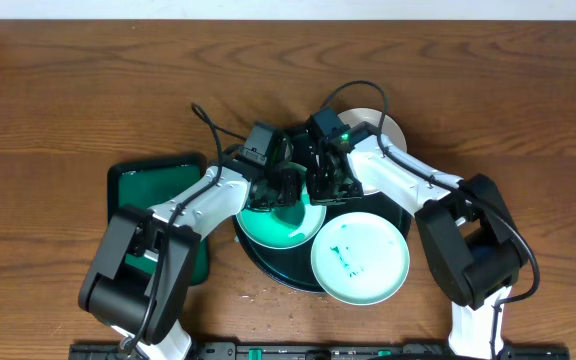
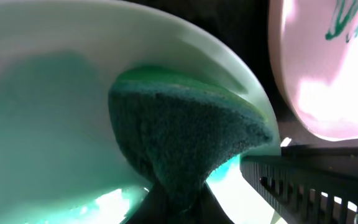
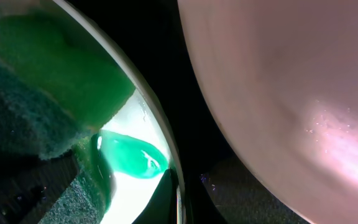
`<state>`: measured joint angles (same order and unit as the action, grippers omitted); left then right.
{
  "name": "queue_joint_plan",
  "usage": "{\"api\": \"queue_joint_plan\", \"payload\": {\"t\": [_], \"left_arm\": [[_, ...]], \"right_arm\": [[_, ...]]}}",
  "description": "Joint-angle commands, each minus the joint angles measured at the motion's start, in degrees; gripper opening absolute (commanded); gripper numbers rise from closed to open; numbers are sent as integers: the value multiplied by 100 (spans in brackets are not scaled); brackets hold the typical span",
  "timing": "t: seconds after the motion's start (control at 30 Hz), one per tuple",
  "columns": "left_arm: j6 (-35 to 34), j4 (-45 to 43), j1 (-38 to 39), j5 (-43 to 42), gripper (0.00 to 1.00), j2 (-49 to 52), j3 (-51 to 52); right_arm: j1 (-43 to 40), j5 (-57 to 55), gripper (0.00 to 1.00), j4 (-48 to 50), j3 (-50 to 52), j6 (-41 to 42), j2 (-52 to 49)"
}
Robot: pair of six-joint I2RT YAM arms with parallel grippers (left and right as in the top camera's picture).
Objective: Clean dirty plates on tray and stack at the side
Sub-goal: 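Scrub the left white plate with the sponge in the left gripper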
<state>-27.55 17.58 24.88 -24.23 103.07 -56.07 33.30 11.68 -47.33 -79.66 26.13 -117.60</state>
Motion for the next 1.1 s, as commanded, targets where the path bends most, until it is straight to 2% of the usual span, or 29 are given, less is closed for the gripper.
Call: {"api": "queue_joint_plan", "payload": {"t": [0.0,0.1,0.2,0.37,0.43,0.6,0.7,0.9,1.07], "left_arm": [[-527,448,-87,634,7,240,70],[-861,1176,-345,1812,7,240,70],[-920,1746,-562,2614,7,240,70],[-916,2013,-625,2817,7,240,70],[-868,1982,-533,2625,7,240,70],[164,1394,-70,887,7,240,70],[358,1051,247,197,8,240,70],[199,686,758,-111,7,240,70],[111,411,798,-525,7,240,70]], "right_arm": [[94,-68,1,-92,146,-48,-160],[94,-68,1,-114,146,-48,-160],[94,-68,1,-98,146,-46,-160],[94,-68,1,-70,146,-46,-160],[94,-66,1,-68,146,-46,-160],[94,-68,1,-68,146,-46,-160],[94,-68,1,-70,146,-46,-160],[94,-68,1,-85,146,-46,-160],[94,-66,1,-90,146,-46,-160]]}}
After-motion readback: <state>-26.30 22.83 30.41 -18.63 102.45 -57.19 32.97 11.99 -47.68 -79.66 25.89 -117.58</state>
